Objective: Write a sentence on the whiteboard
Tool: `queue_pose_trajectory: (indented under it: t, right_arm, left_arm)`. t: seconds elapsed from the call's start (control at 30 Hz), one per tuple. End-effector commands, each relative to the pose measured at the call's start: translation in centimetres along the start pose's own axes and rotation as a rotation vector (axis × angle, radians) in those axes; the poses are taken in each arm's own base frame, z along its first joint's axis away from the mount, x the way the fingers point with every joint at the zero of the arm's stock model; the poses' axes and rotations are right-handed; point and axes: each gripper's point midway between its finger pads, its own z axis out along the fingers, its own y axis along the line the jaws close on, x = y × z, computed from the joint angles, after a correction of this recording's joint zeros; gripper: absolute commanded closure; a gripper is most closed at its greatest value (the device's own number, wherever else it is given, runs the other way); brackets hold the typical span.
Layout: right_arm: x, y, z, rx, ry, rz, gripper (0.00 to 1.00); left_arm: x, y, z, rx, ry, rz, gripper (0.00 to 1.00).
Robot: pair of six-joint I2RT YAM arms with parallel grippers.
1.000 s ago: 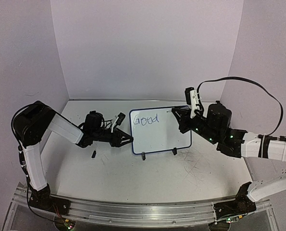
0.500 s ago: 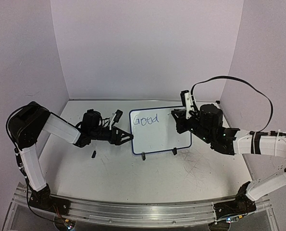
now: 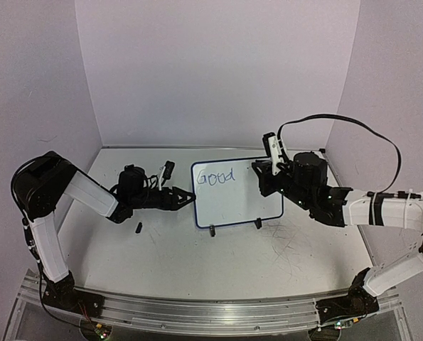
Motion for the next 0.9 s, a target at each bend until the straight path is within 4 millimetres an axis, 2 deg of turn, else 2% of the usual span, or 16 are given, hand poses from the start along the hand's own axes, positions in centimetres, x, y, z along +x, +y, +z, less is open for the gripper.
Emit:
queue_pose_trajectory:
  t: [0.0,0.17,0.27,0.43,0.53,0.73,0.87]
  right_arm:
    - [0.1,-2.0,0.7,0.12,0.012,-0.035,1.0]
    - [0.4,-1.4,1.5,0.054,0.041,-0.045,1.0]
    - [0.5,-1.5,1.6,0.024,0.04,-0.036,1.0]
    - [0.6,-0.9,2.1,-0.036,0.039,-0.049,1.0]
    - [0.6,0.0,2.6,-0.081,0.04,-0.063,1.0]
    - [0.1,-0.3,3.3,-0.056,0.016,-0.074,1.0]
    - [0.4,-0.3,3.3,-0.053,0.007,-0.076,1.0]
  left_arm:
    - [-0.7,-0.3,0.8,0.051,-0.013,0.036,0.23]
    - [-0.1,-1.1,1.5,0.131,0.028,0.077,0.3]
    - [0.0,-1.6,1.8,0.168,0.041,0.101,0.37]
    - [0.2,-1.1,2.3,0.173,0.048,0.123,0.55]
    - [0.4,-0.5,2.8,0.164,0.049,0.132,0.6]
    - [0.6,0.1,3.0,0.145,0.045,0.172,0.78]
    - [0.7,0.2,3.0,0.129,0.038,0.213,0.85]
